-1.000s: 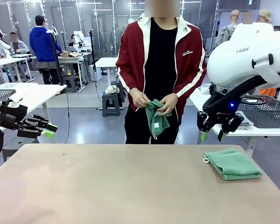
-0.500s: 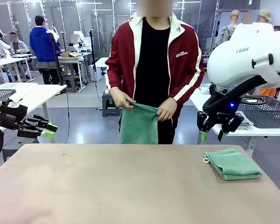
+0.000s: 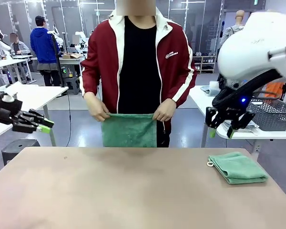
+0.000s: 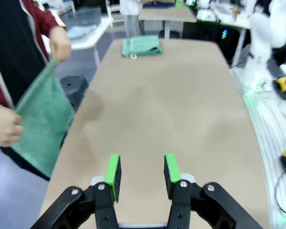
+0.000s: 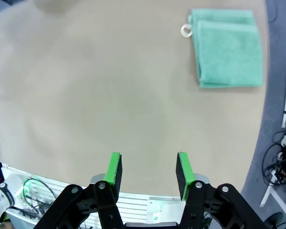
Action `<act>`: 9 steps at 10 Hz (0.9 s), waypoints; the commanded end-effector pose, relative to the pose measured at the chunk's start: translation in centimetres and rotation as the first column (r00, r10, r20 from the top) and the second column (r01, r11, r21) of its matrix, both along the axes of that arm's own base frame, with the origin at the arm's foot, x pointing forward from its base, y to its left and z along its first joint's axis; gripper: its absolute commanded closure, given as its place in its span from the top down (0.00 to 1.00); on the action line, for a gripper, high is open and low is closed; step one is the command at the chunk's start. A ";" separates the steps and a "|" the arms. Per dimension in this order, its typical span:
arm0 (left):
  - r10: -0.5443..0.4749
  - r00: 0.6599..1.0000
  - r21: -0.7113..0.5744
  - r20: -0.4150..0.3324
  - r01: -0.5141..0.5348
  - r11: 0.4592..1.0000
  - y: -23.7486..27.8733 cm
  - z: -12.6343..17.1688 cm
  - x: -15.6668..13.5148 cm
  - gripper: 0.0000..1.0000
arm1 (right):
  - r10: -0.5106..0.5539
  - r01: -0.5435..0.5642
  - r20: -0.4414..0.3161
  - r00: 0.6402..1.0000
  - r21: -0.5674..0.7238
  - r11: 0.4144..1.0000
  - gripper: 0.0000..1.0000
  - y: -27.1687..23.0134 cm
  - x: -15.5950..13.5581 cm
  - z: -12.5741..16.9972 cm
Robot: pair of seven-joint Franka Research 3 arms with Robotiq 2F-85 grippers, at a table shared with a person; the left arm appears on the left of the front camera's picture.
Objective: Fold the towels and place them in the basket.
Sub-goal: When a person lays out a Towel with hook on the table, fold it in half twice.
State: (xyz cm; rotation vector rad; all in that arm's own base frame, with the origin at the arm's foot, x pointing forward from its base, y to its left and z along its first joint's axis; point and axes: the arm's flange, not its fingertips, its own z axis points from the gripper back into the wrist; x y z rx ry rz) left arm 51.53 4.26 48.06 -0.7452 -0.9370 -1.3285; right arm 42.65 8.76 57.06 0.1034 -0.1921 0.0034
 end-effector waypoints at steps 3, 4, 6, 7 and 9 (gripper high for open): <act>0.001 1.000 0.060 -0.011 -0.001 0.998 1.9 7.3 -2.4 0.48 | 0.019 -0.024 0.194 0.981 0.021 0.999 0.59 -3.1 -8.0 10.6; 0.004 1.000 0.085 -0.007 -0.003 0.996 2.0 8.3 -3.2 0.48 | 0.021 -0.028 0.233 0.972 0.028 0.999 0.59 -3.1 -9.6 12.0; -0.008 1.000 0.126 0.020 0.006 0.992 1.9 9.4 -4.6 0.48 | 0.046 -0.051 0.264 0.963 0.012 0.999 0.59 -3.1 -11.1 12.8; 0.010 1.000 0.081 0.024 -0.012 0.997 2.1 8.8 -3.0 0.48 | 0.001 -0.008 0.248 0.969 0.026 1.000 0.59 -3.0 -10.8 13.9; 0.010 1.000 0.081 0.024 -0.012 0.997 2.1 8.8 -3.0 0.48 | 0.001 -0.008 0.248 0.969 0.026 1.000 0.59 -3.0 -10.8 13.9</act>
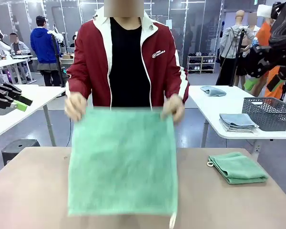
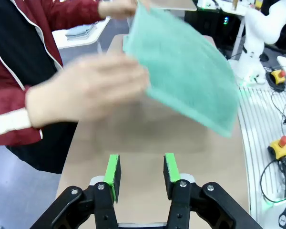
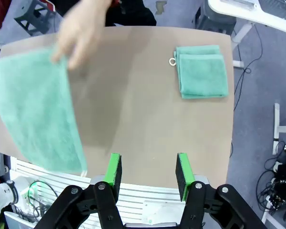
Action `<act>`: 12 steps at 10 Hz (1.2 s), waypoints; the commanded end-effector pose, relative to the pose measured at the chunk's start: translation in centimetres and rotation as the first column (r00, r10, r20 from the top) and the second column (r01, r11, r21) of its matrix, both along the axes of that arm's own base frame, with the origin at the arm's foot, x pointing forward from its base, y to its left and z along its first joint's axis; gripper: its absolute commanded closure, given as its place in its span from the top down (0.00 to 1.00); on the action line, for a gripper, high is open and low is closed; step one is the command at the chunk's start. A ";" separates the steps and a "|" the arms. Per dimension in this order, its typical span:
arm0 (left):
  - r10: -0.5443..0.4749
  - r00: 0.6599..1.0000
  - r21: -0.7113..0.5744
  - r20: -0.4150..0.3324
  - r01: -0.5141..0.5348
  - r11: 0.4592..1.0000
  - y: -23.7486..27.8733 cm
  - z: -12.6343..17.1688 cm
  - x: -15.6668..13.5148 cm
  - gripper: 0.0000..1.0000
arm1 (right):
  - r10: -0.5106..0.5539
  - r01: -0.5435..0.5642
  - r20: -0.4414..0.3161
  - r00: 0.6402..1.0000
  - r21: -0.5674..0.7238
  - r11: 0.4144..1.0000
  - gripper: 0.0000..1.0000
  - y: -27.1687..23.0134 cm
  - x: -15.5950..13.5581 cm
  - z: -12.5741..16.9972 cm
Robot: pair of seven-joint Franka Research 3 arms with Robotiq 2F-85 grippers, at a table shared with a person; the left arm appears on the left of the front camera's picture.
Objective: Fold the towels and place them in the basket.
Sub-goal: When a person lays out a Towel with hook on the table, fold it in half twice.
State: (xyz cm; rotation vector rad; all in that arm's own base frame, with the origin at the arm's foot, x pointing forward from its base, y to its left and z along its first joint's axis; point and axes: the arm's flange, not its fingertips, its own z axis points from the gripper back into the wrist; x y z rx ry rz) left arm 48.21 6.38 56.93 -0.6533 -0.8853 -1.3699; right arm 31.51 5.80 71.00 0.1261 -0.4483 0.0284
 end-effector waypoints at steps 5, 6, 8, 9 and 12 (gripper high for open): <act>0.005 1.000 -0.016 0.001 -0.004 1.000 0.0 0.0 0.3 0.48 | -0.008 0.008 -0.006 1.000 0.006 1.000 0.59 -0.1 0.4 -0.1; 0.005 1.000 -0.016 0.001 -0.004 1.000 0.0 0.0 0.3 0.48 | -0.008 0.008 -0.006 1.000 0.006 1.000 0.59 -0.1 0.4 -0.1; 0.005 1.000 -0.016 0.001 -0.004 1.000 0.0 0.0 0.3 0.48 | -0.008 0.008 -0.006 1.000 0.006 1.000 0.59 -0.1 0.4 -0.1; 0.005 1.000 -0.016 0.001 -0.004 1.000 0.0 0.0 0.3 0.48 | -0.008 0.008 -0.006 1.000 0.006 1.000 0.59 -0.1 0.4 -0.1; 0.005 1.000 -0.016 0.001 -0.004 1.000 0.0 0.0 0.3 0.48 | -0.008 0.008 -0.006 1.000 0.006 1.000 0.59 -0.1 0.4 -0.1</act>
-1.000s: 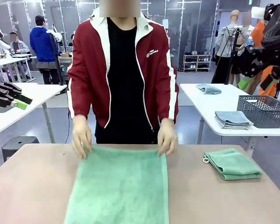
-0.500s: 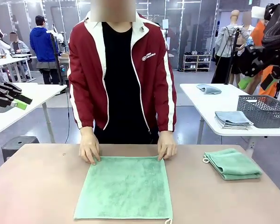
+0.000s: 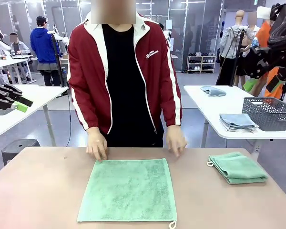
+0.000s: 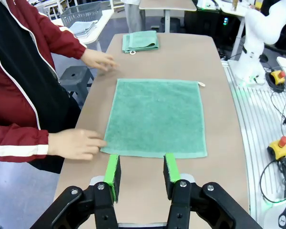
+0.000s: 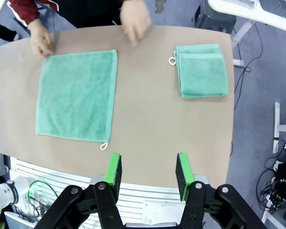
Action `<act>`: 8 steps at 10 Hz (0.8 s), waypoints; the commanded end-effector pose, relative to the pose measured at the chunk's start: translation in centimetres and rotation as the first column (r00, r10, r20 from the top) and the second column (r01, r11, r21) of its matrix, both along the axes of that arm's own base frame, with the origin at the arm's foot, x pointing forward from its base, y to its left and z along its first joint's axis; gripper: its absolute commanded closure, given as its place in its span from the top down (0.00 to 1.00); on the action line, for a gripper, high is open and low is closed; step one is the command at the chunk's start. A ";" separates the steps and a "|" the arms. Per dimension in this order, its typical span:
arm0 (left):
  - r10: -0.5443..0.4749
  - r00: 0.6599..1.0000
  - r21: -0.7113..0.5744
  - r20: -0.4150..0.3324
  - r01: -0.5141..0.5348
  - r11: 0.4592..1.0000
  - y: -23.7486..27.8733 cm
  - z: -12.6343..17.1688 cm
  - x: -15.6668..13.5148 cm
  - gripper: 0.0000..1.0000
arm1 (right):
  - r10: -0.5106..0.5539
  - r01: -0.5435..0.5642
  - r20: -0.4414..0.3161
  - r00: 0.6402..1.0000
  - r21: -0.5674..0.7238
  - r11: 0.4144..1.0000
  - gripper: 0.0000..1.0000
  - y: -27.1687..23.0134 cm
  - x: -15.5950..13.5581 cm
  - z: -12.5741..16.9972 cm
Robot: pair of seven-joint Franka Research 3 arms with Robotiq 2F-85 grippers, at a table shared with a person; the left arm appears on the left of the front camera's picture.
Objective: Fold the towels and place them in the basket.
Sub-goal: When a person lays out a Towel with hook on the table, fold it in half twice.
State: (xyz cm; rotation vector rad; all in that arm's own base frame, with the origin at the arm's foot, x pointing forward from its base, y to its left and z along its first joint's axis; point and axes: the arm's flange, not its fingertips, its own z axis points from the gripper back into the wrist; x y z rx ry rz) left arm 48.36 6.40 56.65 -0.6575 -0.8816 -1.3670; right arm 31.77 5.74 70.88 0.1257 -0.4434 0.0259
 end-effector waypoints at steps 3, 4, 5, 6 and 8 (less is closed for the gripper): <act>0.000 1.000 0.000 0.000 0.000 1.000 0.0 0.0 0.0 0.48 | 0.000 0.000 0.000 1.000 0.000 1.000 0.59 0.0 0.0 0.0; 0.017 1.000 0.133 -0.018 -0.015 0.991 -3.1 2.2 0.2 0.48 | 0.106 -0.109 -0.039 0.994 -0.087 0.990 0.59 1.9 1.2 0.4; 0.014 0.999 0.250 -0.043 -0.003 0.968 -6.9 4.1 0.8 0.48 | 0.215 -0.226 -0.087 0.973 -0.162 0.961 0.59 4.3 2.7 0.5; 0.022 0.995 0.355 -0.093 0.012 0.935 -11.1 5.4 1.6 0.48 | 0.367 -0.392 -0.144 0.919 -0.218 0.894 0.59 7.5 4.2 -0.1; 0.056 0.982 0.522 -0.182 0.048 0.852 -17.3 5.1 2.2 0.48 | 0.623 -0.670 -0.248 0.742 -0.311 0.674 0.59 12.6 6.1 -2.7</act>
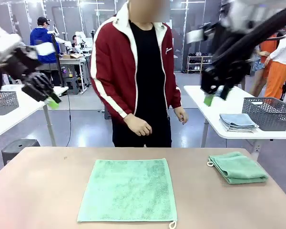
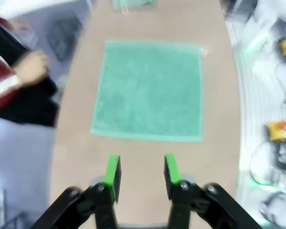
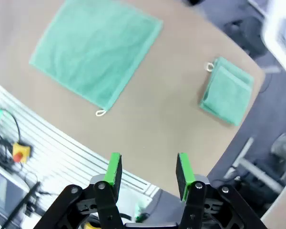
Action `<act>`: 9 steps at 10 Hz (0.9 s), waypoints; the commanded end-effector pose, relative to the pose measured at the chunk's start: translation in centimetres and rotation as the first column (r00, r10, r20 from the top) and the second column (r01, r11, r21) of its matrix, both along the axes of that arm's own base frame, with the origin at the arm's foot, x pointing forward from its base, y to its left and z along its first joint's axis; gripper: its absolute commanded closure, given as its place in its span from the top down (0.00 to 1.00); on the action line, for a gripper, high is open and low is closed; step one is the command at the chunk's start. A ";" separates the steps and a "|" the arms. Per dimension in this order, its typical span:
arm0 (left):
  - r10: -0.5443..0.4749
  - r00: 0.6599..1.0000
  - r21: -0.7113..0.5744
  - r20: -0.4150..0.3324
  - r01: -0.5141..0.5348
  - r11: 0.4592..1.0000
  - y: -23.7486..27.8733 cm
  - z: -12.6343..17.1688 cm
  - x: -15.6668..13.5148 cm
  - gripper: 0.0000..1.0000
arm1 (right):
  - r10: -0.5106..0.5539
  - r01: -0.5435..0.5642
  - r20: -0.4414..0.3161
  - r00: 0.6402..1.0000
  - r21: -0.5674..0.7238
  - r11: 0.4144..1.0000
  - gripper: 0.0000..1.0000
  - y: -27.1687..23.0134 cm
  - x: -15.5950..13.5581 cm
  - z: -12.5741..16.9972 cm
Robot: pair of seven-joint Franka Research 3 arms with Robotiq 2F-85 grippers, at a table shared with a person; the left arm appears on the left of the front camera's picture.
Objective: Fold the towels and place them in the basket.
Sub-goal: When a person lays out a Towel with hook on the table, fold it in half twice.
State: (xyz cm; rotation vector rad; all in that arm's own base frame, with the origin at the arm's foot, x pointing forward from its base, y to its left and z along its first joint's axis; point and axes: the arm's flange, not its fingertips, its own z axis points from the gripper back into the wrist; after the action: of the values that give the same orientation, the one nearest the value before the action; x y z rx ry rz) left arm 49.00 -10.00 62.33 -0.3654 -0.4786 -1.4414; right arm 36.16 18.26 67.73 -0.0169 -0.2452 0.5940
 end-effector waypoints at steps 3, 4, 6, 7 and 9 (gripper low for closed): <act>0.040 0.972 0.297 -0.231 0.032 0.954 -7.5 -4.4 1.8 0.48 | 0.599 -0.593 0.003 0.800 -0.142 0.793 0.59 4.9 3.0 -6.8; 0.048 0.966 0.341 -0.253 0.043 0.939 -8.6 -5.6 1.4 0.48 | 0.665 -0.658 0.012 0.746 -0.135 0.741 0.59 5.8 3.1 -8.7; 0.076 0.962 0.416 -0.263 0.042 0.908 -9.4 -7.5 0.2 0.48 | 0.729 -0.725 0.029 0.684 -0.086 0.683 0.59 6.7 3.4 -10.4; 0.083 0.963 0.436 -0.258 0.039 0.899 -9.4 -8.1 -0.1 0.48 | 0.715 -0.714 0.001 0.699 -0.067 0.697 0.59 7.0 3.8 -10.7; 0.063 0.962 0.395 -0.265 0.049 0.917 -9.5 -8.5 0.3 0.48 | 0.700 -0.693 0.002 0.714 -0.143 0.707 0.59 7.9 3.4 -9.9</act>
State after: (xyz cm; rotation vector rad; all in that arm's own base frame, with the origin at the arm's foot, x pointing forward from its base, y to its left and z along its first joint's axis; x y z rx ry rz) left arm 49.29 -19.22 53.80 -0.2085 0.0581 -1.4155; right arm 39.68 25.98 57.30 -0.0487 -0.2681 1.3955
